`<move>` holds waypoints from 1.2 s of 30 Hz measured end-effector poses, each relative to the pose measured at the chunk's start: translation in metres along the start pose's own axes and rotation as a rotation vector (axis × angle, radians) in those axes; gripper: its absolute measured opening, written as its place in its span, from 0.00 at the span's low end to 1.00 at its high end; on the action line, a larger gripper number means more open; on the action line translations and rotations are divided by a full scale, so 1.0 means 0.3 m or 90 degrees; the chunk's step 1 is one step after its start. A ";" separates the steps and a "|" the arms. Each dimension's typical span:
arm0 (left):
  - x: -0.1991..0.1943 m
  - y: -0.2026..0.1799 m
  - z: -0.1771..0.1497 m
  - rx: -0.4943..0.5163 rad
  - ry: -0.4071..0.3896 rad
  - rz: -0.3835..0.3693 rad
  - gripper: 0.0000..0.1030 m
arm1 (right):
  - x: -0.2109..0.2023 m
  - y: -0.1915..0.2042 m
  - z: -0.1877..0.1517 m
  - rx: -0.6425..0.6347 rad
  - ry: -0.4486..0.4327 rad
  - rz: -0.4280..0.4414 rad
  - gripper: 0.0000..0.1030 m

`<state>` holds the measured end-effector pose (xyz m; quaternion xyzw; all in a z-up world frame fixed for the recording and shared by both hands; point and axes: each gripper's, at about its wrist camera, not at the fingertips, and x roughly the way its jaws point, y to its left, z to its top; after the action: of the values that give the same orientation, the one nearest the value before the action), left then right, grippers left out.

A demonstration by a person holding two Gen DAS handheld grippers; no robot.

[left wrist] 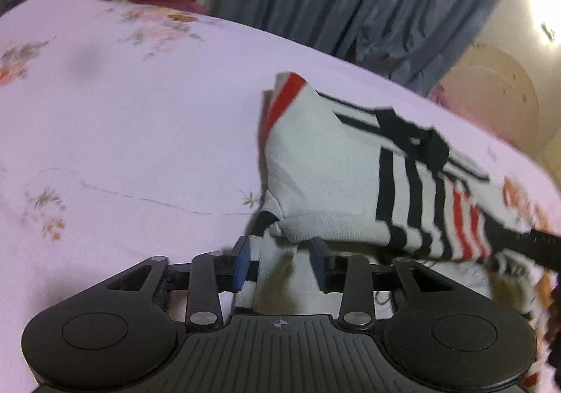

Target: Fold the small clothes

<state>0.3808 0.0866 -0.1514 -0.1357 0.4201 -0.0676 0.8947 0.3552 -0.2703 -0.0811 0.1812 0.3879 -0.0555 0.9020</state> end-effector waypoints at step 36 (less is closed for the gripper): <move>0.471 -0.040 0.320 -0.019 -0.116 0.093 0.29 | 0.138 0.012 0.040 -0.075 -0.021 -0.066 0.10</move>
<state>0.5448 0.0599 -0.1929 -0.1237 0.3465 0.0164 0.9297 0.3928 -0.2696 -0.1022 0.1066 0.3846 -0.0817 0.9132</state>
